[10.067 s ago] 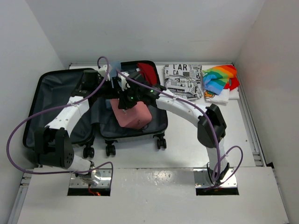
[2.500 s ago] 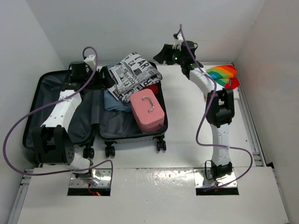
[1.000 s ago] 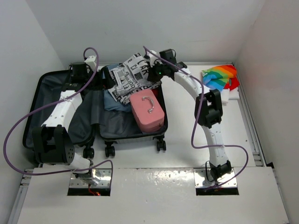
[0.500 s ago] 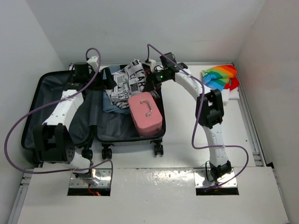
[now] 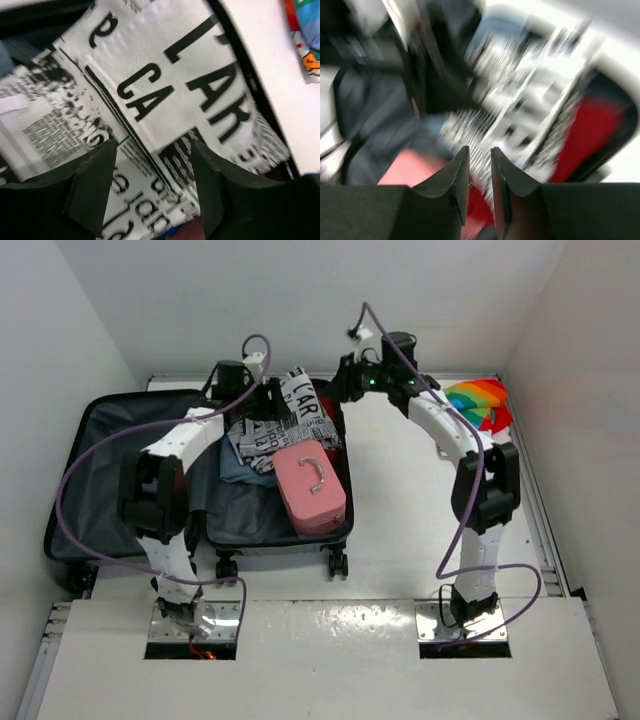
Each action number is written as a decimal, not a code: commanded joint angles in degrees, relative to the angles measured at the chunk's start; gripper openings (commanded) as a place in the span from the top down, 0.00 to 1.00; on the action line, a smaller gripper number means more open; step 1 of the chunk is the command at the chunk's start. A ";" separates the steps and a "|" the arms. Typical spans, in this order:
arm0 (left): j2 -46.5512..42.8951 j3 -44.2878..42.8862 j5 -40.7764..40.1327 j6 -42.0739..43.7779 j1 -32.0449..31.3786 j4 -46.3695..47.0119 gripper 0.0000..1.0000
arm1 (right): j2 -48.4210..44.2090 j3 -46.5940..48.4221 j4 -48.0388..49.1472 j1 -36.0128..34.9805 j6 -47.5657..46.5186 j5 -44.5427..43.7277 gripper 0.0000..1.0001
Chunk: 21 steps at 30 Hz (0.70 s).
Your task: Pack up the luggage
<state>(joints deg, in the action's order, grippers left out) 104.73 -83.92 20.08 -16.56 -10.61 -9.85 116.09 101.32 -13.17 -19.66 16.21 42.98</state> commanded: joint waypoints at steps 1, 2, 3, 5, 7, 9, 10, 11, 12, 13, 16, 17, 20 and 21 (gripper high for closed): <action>5.21 -1.77 -0.47 -2.60 -0.02 0.62 0.35 | -2.28 -2.71 27.38 0.94 5.85 -7.56 0.77; 5.92 -0.03 -1.00 -3.13 -0.02 0.62 0.36 | 0.16 -0.53 30.80 0.68 6.03 -8.08 0.78; 5.93 1.12 -1.70 -3.13 -0.02 0.62 0.37 | 1.75 3.50 30.75 0.59 7.16 -8.70 0.81; 5.93 4.72 -1.71 -3.65 -0.02 0.09 0.40 | 8.96 9.58 30.14 0.24 10.06 -9.32 0.83; 5.93 7.96 -1.71 -3.66 -0.02 0.09 0.41 | 14.74 14.60 29.96 -0.20 10.25 -10.02 0.83; 5.93 9.47 -1.71 -3.14 -0.02 0.09 0.42 | 16.96 16.89 31.09 -1.25 9.20 -10.99 0.85; 5.93 9.48 -1.71 -3.13 -0.02 -0.43 0.42 | 19.06 17.16 31.53 -1.87 8.85 -11.69 0.85; 5.23 10.35 -0.58 -3.13 0.59 -0.44 0.39 | 19.52 17.33 31.89 -2.57 7.45 -11.78 0.85; 5.22 11.05 1.09 -3.13 0.59 -0.44 0.35 | 20.74 17.33 32.15 -3.27 7.17 -11.69 0.85; 3.83 11.93 2.24 -3.13 1.29 -0.44 0.28 | 21.88 17.25 31.98 -3.54 6.21 -11.61 0.85; 0.32 13.69 4.62 -3.13 1.82 2.81 0.21 | 23.30 16.55 30.22 -6.08 1.74 -11.69 0.85; -2.40 14.22 5.14 -2.52 1.82 3.34 0.20 | 24.08 15.93 29.35 -6.87 -0.28 -11.69 0.85; -6.45 14.84 3.84 -1.99 2.34 3.87 0.20 | 26.02 17.15 24.18 -8.02 -4.42 -13.44 0.85; -8.99 14.84 1.48 -1.99 2.35 3.87 0.20 | 26.20 18.03 21.37 -8.46 -7.21 -13.97 0.85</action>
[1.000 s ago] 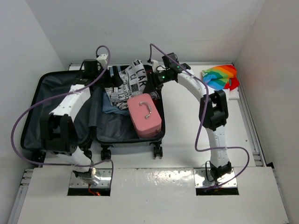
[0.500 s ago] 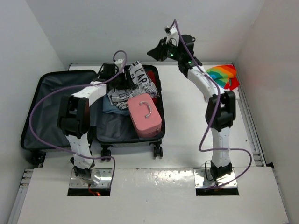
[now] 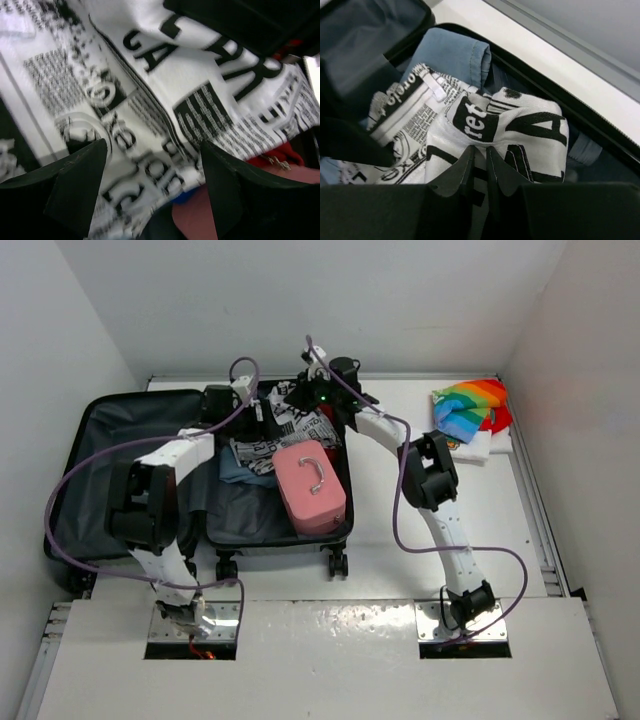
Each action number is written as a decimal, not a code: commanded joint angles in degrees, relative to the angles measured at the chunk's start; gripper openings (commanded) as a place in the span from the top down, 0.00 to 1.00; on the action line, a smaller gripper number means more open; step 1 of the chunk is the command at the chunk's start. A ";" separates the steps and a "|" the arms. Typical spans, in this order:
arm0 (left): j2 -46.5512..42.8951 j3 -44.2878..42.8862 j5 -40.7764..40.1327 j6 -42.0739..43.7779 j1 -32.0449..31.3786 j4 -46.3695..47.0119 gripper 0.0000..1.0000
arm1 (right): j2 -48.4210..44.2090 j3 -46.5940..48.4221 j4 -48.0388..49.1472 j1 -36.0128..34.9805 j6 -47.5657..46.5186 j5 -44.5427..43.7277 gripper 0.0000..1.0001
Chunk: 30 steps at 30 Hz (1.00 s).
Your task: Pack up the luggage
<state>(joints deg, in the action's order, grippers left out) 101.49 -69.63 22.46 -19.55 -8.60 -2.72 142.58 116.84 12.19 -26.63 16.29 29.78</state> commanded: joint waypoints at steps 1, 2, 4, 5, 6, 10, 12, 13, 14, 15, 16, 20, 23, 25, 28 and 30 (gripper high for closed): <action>-7.00 -0.15 -2.40 1.01 1.04 -4.04 0.19 | 0.15 2.78 -7.32 -1.58 -8.29 -1.99 0.85; -8.23 -0.16 -4.51 1.62 1.04 -4.57 0.19 | 0.32 2.78 -8.83 -1.67 -9.51 -4.27 0.86; -10.78 -0.86 -11.08 2.41 1.04 -5.10 0.17 | 0.06 3.13 -17.59 -1.93 -13.65 -6.13 0.87; -10.79 -1.99 -12.77 3.20 1.56 -5.10 0.15 | -0.11 2.79 -19.64 -1.76 -15.75 -8.49 0.89; -10.79 -4.01 -14.18 3.20 1.57 -5.88 0.15 | -0.90 2.00 -21.57 -1.93 -18.46 -9.38 0.89; -5.35 -9.02 -14.21 1.98 3.41 -5.98 0.14 | -2.57 -0.90 -30.98 -0.71 -20.95 -12.29 0.90; -0.96 -12.62 -13.59 0.92 3.42 -5.28 0.15 | -2.92 -0.82 -33.61 -0.35 -21.30 -12.99 0.91; 0.71 -13.95 -13.58 -0.21 3.42 -5.28 0.15 | -3.01 -0.91 -34.76 0.09 -21.57 -13.34 0.92; 2.38 -15.35 -13.58 -0.83 3.42 -5.28 0.15 | -3.01 -0.73 -35.47 0.18 -21.65 -13.61 0.92; 4.13 -18.15 -13.58 -0.84 3.42 -5.28 0.17 | -2.84 -0.73 -35.82 0.35 -22.00 -14.13 0.92; 7.46 -19.40 -13.58 -1.62 3.42 -5.28 0.18 | -2.84 -0.56 -36.35 0.70 -22.18 -14.40 0.92; 14.50 -23.80 -14.81 -1.63 2.02 -6.33 0.18 | -2.05 0.76 -38.46 1.49 -22.45 -14.05 0.92; 17.77 -25.12 -15.78 -1.10 0.52 -7.99 0.18 | -2.22 0.32 -37.94 1.93 -22.18 -13.96 0.91; 19.79 -25.12 -16.48 -1.10 -0.09 -8.53 0.18 | -2.48 0.32 -37.59 1.85 -22.10 -13.87 0.86; 20.50 -20.91 -16.48 -1.10 -0.10 -9.58 0.19 | -3.45 1.02 -37.15 2.37 -21.40 -14.13 0.77; 19.19 -19.68 -14.39 0.73 0.42 -9.06 0.19 | -5.20 0.59 -35.14 3.16 -19.04 -13.61 0.69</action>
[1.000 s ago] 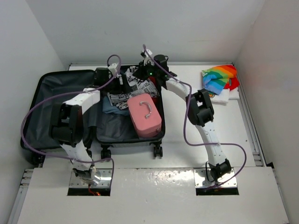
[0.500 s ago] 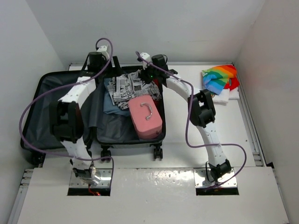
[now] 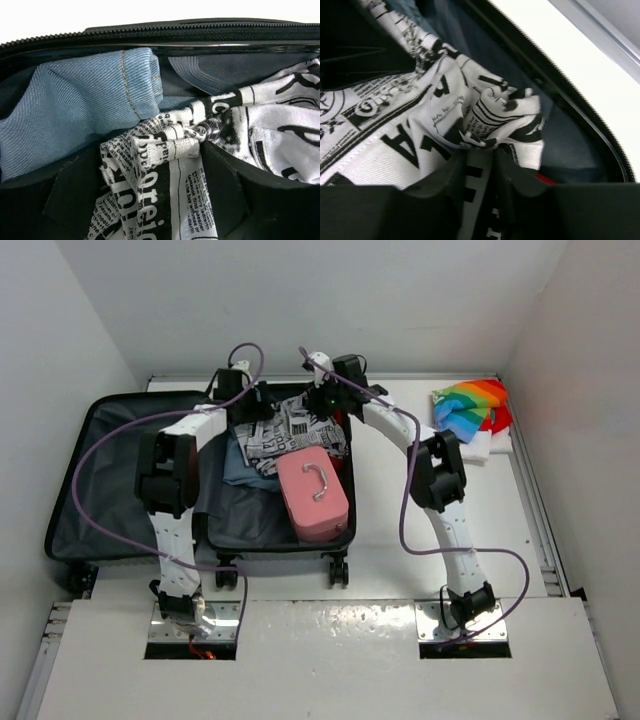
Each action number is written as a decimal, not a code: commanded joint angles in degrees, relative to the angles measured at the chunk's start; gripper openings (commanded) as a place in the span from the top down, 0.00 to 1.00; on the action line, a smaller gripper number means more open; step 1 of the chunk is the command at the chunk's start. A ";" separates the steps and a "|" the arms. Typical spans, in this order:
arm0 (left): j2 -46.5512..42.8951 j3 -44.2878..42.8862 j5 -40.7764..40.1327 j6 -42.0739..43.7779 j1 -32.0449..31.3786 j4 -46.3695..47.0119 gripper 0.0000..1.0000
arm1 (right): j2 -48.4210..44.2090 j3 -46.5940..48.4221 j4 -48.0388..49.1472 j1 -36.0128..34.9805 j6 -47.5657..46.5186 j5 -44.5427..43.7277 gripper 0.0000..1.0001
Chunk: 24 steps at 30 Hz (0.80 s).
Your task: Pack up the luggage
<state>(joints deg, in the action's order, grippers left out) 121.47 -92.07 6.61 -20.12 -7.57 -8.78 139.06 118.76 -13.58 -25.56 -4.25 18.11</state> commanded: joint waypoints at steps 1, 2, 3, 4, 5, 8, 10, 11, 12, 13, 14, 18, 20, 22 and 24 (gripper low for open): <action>-1.93 3.82 2.26 1.31 -0.60 -1.96 0.19 | -2.39 -2.03 -8.57 3.14 2.40 -1.15 0.67; -5.33 6.35 3.22 2.01 -0.60 -0.38 0.19 | -5.18 -2.48 -7.52 3.58 3.54 -0.01 0.65; -7.37 7.51 4.28 2.71 -0.08 3.38 0.19 | -6.25 -3.35 -4.90 4.89 6.77 1.48 0.63; -9.21 8.22 5.68 2.72 -0.07 4.81 0.17 | -7.13 -3.36 -4.53 5.26 7.67 1.58 0.61; -11.06 8.22 6.48 3.41 -0.07 5.86 0.15 | -8.88 -3.19 -3.56 5.52 8.37 2.10 0.59; -16.52 3.85 7.71 5.44 -1.21 5.79 0.14 | -13.90 -3.01 -1.45 7.80 13.29 2.81 0.46; -19.33 -2.39 7.71 7.19 -1.92 4.38 0.11 | -18.63 -4.76 0.91 10.26 15.58 1.93 0.37; -20.12 -4.24 7.19 7.81 -2.44 3.51 0.11 | -19.87 -6.42 1.54 11.83 16.11 0.80 0.34; -20.83 -7.91 6.06 8.42 -2.45 3.50 0.10 | -23.63 -7.57 2.24 12.37 16.46 -0.34 0.31; -20.84 -9.95 5.09 10.00 -3.06 1.15 0.10 | -24.36 -9.32 2.59 14.55 13.77 -1.57 0.28; -20.84 -11.88 3.16 10.88 -3.58 -0.35 0.09 | -25.24 -10.81 2.16 15.36 12.44 -2.46 0.26; -23.11 -12.88 -1.34 14.40 -4.12 -3.87 0.09 | -26.31 -13.03 -3.71 20.54 2.61 -9.90 0.20; -25.04 -8.58 -1.87 15.20 -4.12 -3.88 0.09 | -25.17 -13.64 -5.65 23.80 -3.29 -11.77 0.12; -27.86 -3.76 -2.47 15.72 -4.12 -3.88 0.09 | -22.62 -14.25 -6.19 27.38 -6.72 -14.85 0.06; -29.96 0.03 -2.48 15.72 -4.12 -4.40 0.09 | -20.34 -12.78 -7.33 29.42 -9.26 -15.64 0.00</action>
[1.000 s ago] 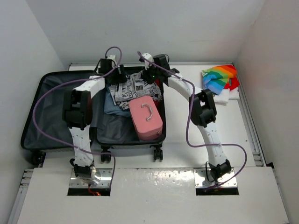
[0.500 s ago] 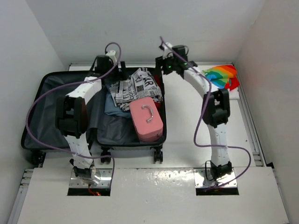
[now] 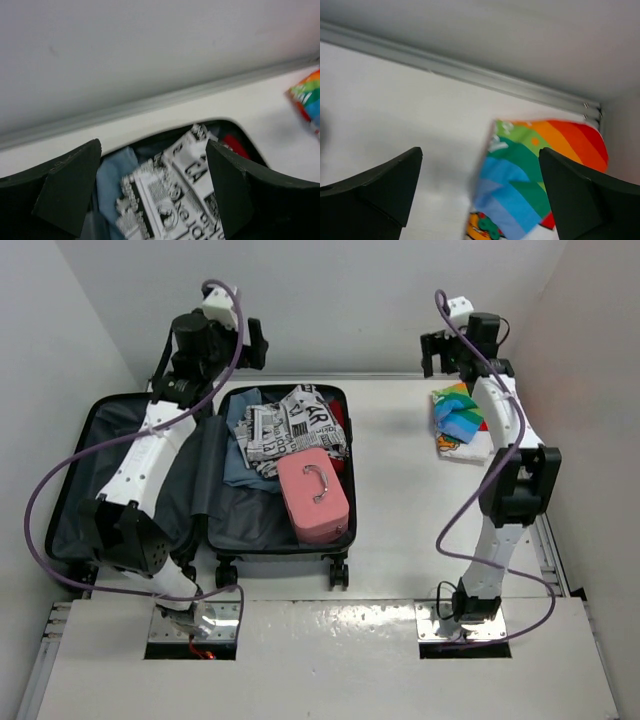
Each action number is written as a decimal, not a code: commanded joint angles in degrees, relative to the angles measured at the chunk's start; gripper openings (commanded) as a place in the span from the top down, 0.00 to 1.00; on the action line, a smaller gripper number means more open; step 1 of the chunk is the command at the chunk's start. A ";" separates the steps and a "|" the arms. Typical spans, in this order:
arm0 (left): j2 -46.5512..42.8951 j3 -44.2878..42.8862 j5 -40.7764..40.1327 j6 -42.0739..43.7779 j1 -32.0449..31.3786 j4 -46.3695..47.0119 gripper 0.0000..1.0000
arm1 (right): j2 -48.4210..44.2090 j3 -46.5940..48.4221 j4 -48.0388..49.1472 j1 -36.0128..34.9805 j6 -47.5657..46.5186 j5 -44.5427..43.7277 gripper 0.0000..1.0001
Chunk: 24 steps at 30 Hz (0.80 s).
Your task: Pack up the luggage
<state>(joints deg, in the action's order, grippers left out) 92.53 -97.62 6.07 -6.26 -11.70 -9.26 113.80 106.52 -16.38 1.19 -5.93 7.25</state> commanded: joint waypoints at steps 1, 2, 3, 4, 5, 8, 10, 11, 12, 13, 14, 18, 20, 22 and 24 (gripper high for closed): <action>-1.56 6.56 -2.46 1.87 0.01 -3.93 0.09 | 6.42 -0.09 -5.67 3.02 -8.12 -5.22 0.00; -2.09 7.53 -2.46 1.87 0.54 -4.45 0.09 | 7.13 0.00 -6.03 3.38 -9.78 -5.40 0.00; -2.09 8.41 -2.46 1.87 0.54 -4.45 0.09 | 7.75 -0.26 -5.86 3.29 -10.93 -5.57 0.00; -2.88 9.81 -2.46 1.87 1.06 -4.45 0.09 | 9.15 -0.96 -5.33 3.29 -14.16 -6.45 0.00; -3.58 10.43 -2.98 1.87 1.07 -4.45 0.09 | 9.51 -1.83 -4.28 3.20 -15.06 -6.98 0.00; -4.11 11.84 -2.99 1.34 2.21 -4.98 0.09 | 12.58 -0.97 -5.49 2.68 -17.87 -10.58 0.00; -4.82 12.36 -2.99 1.34 2.92 -4.98 0.09 | 14.78 -0.18 -7.52 2.41 -18.15 -11.81 0.00; -4.82 12.89 -2.99 1.34 3.44 -4.98 0.09 | 15.57 0.18 -9.61 2.50 -18.06 -11.90 0.00; -5.34 12.90 -2.99 1.34 3.44 -4.98 0.09 | 16.01 0.35 -10.50 2.41 -17.97 -12.25 0.00; -5.34 13.59 -2.99 1.34 4.05 -4.98 0.09 | 16.45 0.70 -11.21 2.33 -17.97 -12.60 0.00; -5.34 14.12 -2.99 1.34 4.06 -5.50 0.09 | 17.41 0.88 -12.52 2.41 -17.80 -12.61 0.00; -5.34 14.74 -2.46 1.34 4.59 -5.51 0.09 | 19.27 1.23 -16.56 2.32 -18.06 -13.13 0.00; -5.87 14.74 -2.46 1.34 4.59 -5.51 0.09 | 21.19 1.85 -18.68 2.32 -18.50 -14.01 0.00; -5.87 14.74 -2.46 0.81 5.11 -5.51 0.09 | 21.99 2.64 -20.09 2.50 -18.59 -14.71 0.00; -5.87 14.74 -2.46 0.81 5.11 -6.04 0.09 | 22.96 2.73 -20.35 3.02 -18.76 -15.94 0.04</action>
<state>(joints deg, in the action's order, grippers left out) 89.45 -83.00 3.60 -5.15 -7.38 -16.16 134.85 107.57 -33.43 3.42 -23.92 -6.02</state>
